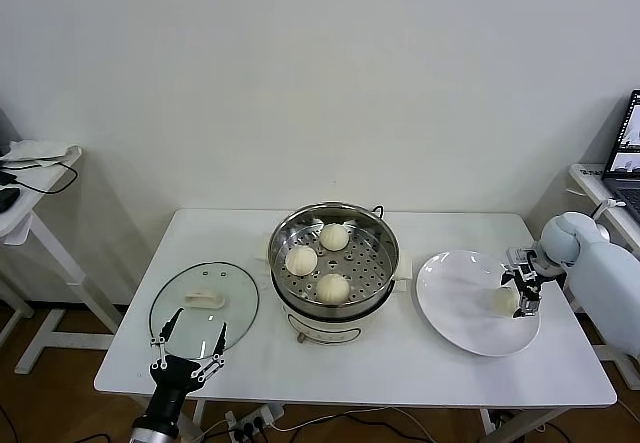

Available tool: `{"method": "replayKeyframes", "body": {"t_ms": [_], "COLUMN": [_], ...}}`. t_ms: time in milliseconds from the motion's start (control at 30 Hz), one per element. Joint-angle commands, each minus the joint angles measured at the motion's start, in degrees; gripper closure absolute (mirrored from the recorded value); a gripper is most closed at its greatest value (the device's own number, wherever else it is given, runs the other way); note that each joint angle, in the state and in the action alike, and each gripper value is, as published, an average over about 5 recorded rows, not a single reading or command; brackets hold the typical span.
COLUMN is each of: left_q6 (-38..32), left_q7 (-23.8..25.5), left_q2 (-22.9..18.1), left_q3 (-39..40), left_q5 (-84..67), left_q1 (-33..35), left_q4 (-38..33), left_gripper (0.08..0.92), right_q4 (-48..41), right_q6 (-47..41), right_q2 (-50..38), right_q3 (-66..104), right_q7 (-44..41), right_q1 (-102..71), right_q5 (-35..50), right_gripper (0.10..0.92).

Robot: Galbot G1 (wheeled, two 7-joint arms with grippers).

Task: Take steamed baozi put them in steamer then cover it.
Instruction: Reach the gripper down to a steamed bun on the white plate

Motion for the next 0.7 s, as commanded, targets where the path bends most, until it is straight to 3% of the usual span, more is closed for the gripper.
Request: {"method": "replayKeyframes", "body": {"t_ms": [33, 300, 533, 700], "left_q6": [0.0, 0.0, 0.1, 0.3], "left_q7": [0.0, 0.0, -0.1, -0.2], "left_q2": [-0.1, -0.1, -0.1, -0.1], "left_q3": [0.1, 0.1, 0.3, 0.4], "left_q5": [0.1, 0.1, 0.2, 0.4], "left_q1": [0.1, 0.1, 0.2, 0.1], "left_q4": [0.1, 0.1, -0.1, -0.3], "left_gripper": [0.177, 0.177, 0.177, 0.177], "right_q4": [-0.8, -0.6, 1.6, 7.4], "right_q6": [0.1, 0.1, -0.4, -3.3], "right_q2": [0.5, 0.5, -1.0, -5.8], "right_q3": [0.7, 1.4, 0.3, -7.8], "right_q7": [0.1, 0.1, -0.6, -1.9], "right_q1": [-0.3, -0.7, -0.1, 5.1], "right_q5": [-1.0, -1.1, 0.9, 9.7], "right_gripper": [0.215, 0.383, 0.397, 0.397]}}
